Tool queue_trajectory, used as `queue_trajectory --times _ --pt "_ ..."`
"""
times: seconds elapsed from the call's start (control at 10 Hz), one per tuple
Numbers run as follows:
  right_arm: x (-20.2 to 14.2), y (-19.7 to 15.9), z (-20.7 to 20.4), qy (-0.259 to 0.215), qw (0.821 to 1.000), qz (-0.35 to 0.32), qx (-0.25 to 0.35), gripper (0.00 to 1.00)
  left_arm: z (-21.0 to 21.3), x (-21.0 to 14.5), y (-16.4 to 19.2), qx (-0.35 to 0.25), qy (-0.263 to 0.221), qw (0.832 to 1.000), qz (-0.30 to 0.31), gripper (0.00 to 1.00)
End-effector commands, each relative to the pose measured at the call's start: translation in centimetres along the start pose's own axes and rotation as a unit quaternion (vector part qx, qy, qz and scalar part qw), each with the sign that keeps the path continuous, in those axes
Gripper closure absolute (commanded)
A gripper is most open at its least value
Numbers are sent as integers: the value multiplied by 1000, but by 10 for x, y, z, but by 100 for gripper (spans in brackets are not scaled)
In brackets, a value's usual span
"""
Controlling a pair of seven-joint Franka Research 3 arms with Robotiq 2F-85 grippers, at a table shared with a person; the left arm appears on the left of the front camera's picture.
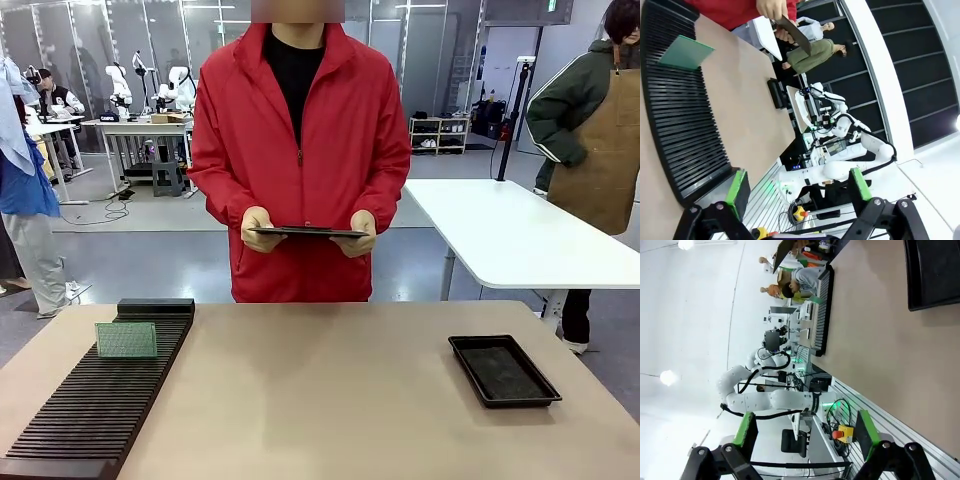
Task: Inspect the PCB.
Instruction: Pick up the Blank PCB and present it to the human.
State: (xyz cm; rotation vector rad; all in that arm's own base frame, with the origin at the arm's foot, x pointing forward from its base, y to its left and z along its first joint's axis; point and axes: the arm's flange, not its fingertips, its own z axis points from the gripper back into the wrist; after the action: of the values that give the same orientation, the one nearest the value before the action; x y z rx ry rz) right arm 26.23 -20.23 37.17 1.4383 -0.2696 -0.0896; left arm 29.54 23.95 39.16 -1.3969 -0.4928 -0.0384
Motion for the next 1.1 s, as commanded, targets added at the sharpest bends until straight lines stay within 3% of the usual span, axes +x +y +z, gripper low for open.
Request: queue_trajectory --times 0.0,1.0 --pt "9 2 0 2 1000 20 11 0 17 6 8 0 2 1000 8 0" --pt "1 -2 1 0 1000 1 2 0 10 5 10 10 0 1000 11 0"
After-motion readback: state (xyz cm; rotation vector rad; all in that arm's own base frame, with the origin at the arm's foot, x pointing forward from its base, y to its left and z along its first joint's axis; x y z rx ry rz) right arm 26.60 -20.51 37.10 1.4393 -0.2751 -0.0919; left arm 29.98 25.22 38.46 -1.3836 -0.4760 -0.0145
